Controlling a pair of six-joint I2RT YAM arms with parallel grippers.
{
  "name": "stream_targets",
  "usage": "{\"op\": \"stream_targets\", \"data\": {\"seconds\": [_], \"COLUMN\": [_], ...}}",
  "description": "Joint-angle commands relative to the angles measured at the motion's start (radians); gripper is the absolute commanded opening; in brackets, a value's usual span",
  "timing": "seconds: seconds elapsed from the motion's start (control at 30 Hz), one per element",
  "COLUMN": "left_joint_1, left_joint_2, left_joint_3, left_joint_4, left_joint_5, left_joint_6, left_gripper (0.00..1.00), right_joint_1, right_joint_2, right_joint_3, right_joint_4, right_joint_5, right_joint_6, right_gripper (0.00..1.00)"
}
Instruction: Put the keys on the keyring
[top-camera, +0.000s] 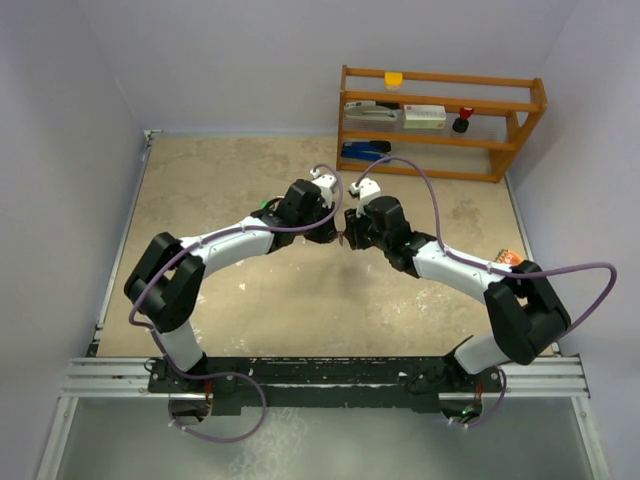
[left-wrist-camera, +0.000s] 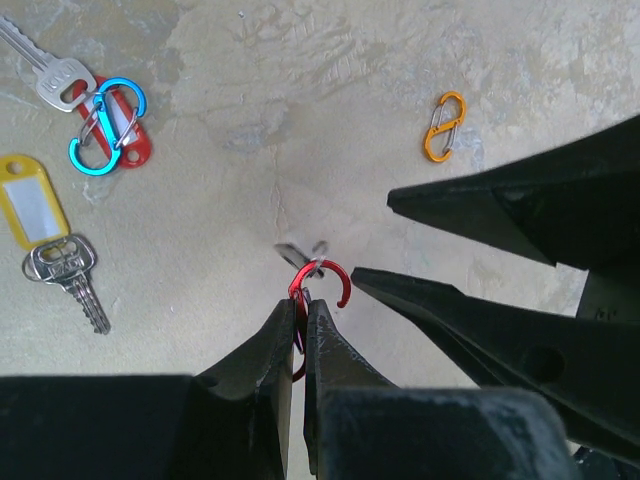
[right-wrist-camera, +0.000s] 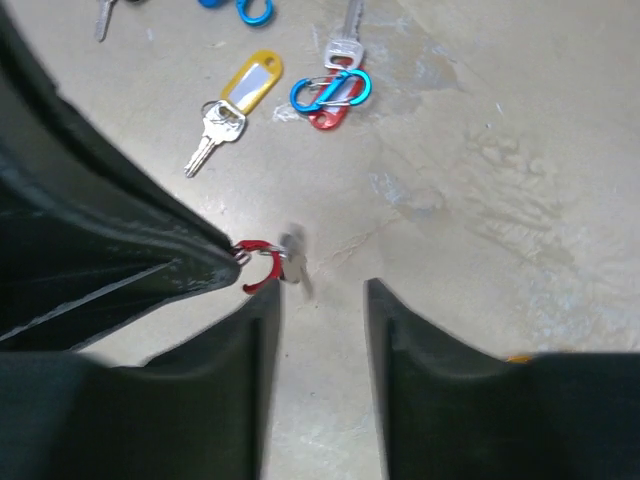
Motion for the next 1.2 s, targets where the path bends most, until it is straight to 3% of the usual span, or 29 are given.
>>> {"op": "stream_targets", "data": {"seconds": [0.0, 0.1, 0.33, 0.8, 1.17], "left_joint_1": [-0.003, 0.001, 0.051, 0.246, 0.355], "left_joint_2": [-0.066, -0.077, -0.119, -0.201, -0.217], "left_joint_3": [0.035, 0.034, 0.007, -0.141, -0.32], "left_joint_4": [0.017, 0.015, 0.037, 0.096, 0.348], "left_joint_5": [0.023, 0.021, 0.013, -0.093, 0.007], "left_joint_6": [0.019, 0.02, -0.011, -0.11, -0.268], "left_gripper": [0.0, 0.0, 0.0, 0.0, 0.0], "right_joint_1": [0.0, -0.003, -0.008, -0.017, -0.017], "right_joint_2": [0.004, -0.004, -0.049, -0.103, -0.117], "right_joint_3": [0.027, 0.025, 0.005, -0.019, -0.03], "right_joint_4": [0.003, -0.002, -0.006, -0.01, -0.013], "right_joint_5": [0.091, 0.136, 0.219, 0.243, 0.238], "right_joint_6": [0.025, 0.044, 0.074, 0.084, 0.082], "right_gripper": [0.51, 0.66, 0.78, 0.79, 0.8]}}
